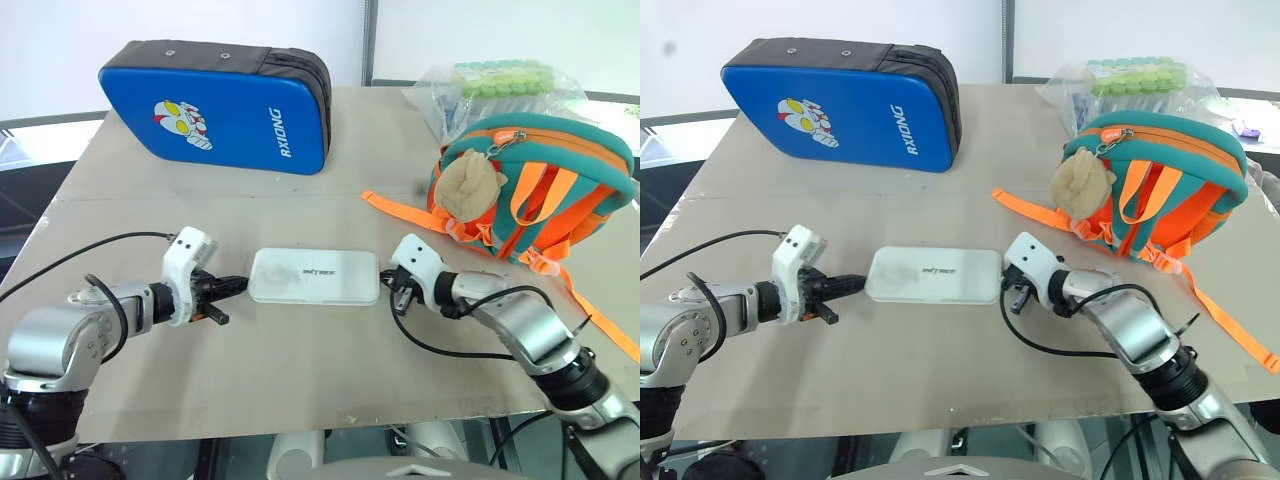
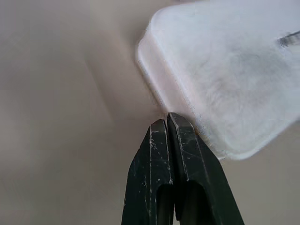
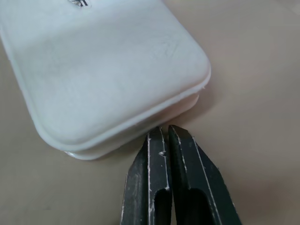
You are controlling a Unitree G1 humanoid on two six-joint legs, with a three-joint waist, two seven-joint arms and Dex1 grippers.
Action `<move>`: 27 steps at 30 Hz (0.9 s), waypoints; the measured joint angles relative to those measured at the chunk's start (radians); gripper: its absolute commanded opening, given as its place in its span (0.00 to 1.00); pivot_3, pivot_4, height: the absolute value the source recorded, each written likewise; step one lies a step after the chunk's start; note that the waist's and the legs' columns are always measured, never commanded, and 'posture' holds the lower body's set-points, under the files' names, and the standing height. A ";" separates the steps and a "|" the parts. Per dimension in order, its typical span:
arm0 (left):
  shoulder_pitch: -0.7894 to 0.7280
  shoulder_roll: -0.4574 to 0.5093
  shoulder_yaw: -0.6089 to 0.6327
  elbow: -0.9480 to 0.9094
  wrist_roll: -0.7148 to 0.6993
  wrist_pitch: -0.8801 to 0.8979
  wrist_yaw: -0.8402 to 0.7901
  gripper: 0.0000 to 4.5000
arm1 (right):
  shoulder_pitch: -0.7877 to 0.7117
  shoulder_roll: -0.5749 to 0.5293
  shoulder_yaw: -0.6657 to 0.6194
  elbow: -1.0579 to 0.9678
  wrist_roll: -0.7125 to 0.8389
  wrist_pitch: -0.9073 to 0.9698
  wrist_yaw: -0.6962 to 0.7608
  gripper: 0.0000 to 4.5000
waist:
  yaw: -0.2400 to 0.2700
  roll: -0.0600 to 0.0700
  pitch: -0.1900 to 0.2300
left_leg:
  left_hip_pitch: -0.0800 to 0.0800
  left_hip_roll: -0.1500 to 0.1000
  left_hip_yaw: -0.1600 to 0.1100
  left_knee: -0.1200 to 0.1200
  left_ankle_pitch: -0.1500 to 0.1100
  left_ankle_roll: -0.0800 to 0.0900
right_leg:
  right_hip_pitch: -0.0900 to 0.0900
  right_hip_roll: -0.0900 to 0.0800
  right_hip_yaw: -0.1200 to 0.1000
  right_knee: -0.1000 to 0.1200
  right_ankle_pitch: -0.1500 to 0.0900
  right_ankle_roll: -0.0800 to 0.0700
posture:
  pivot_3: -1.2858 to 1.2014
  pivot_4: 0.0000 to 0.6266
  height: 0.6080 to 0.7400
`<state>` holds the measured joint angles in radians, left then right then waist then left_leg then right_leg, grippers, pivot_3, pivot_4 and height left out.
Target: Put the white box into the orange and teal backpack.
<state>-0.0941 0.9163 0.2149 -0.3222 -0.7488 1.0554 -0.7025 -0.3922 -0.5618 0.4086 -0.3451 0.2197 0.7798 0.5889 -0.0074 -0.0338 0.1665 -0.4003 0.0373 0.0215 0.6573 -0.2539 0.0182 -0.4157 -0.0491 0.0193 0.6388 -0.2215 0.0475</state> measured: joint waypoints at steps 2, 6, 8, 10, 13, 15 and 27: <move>0.026 -0.010 -0.017 -0.055 -0.015 0.014 -0.010 0.01 | 0.018 -0.039 -0.028 -0.009 -0.005 -0.005 0.023 0.00 | -0.001 0.000 0.000 | 0.001 0.000 0.000 0.000 0.000 0.000 | 0.000 0.000 0.001 0.000 0.000 0.000 | 0.52 0.24 1.00; 0.073 -0.050 -0.018 -0.124 -0.046 0.046 0.006 0.01 | 0.047 -0.101 -0.066 -0.011 -0.009 -0.033 0.070 0.00 | -0.004 0.000 0.000 | 0.001 0.000 0.000 0.000 0.000 0.000 | 0.000 0.002 0.000 0.000 0.000 0.000 | 0.52 0.24 1.00; 0.081 -0.072 0.020 -0.117 -0.097 0.087 0.010 0.12 | 0.051 -0.111 -0.070 -0.002 -0.018 -0.052 0.081 0.00 | -0.004 0.000 0.000 | 0.002 0.000 0.000 0.000 0.000 0.000 | 0.000 0.003 0.000 0.001 0.000 0.000 | 0.52 0.24 1.00; 0.081 -0.078 0.088 -0.078 -0.170 0.149 0.003 0.30 | 0.053 -0.116 -0.071 0.011 -0.026 -0.077 0.092 0.00 | -0.006 0.000 0.000 | 0.002 0.000 0.000 0.000 0.000 0.000 | 0.000 0.004 0.000 0.002 0.000 0.000 | 0.52 0.24 1.00; 0.079 -0.055 0.187 0.012 -0.242 0.247 -0.003 0.61 | 0.048 -0.116 -0.071 0.038 -0.040 -0.111 0.109 0.00 | -0.007 0.000 0.000 | 0.003 0.000 0.000 0.000 0.000 0.000 | 0.000 0.005 0.000 0.003 -0.001 0.000 | 0.52 0.24 1.00; 0.080 -0.022 0.244 0.080 -0.311 0.362 -0.013 0.84 | 0.042 -0.116 -0.072 0.056 -0.051 -0.134 0.121 0.00 | -0.007 0.000 0.000 | 0.003 0.001 0.000 0.001 0.000 0.000 | 0.000 0.004 0.000 0.003 -0.001 0.000 | 0.52 0.24 1.00; -0.063 -0.329 0.298 0.166 -0.423 0.548 0.221 0.88 | 0.007 -0.046 -0.028 0.092 -0.106 -0.201 0.163 0.00 | -0.003 -0.001 -0.001 | 0.003 0.000 -0.002 0.007 0.000 0.000 | 0.004 0.003 -0.001 0.004 0.000 0.000 | 0.52 0.24 1.00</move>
<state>-0.1575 0.5869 0.5125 -0.1566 -1.1717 1.6035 -0.4812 -0.3848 -0.6073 0.3805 -0.2533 0.1133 0.5792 0.7523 -0.0108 -0.0347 0.1655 -0.3974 0.0369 0.0194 0.6644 -0.2538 0.0184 -0.4122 -0.0465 0.0184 0.6433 -0.2215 0.0470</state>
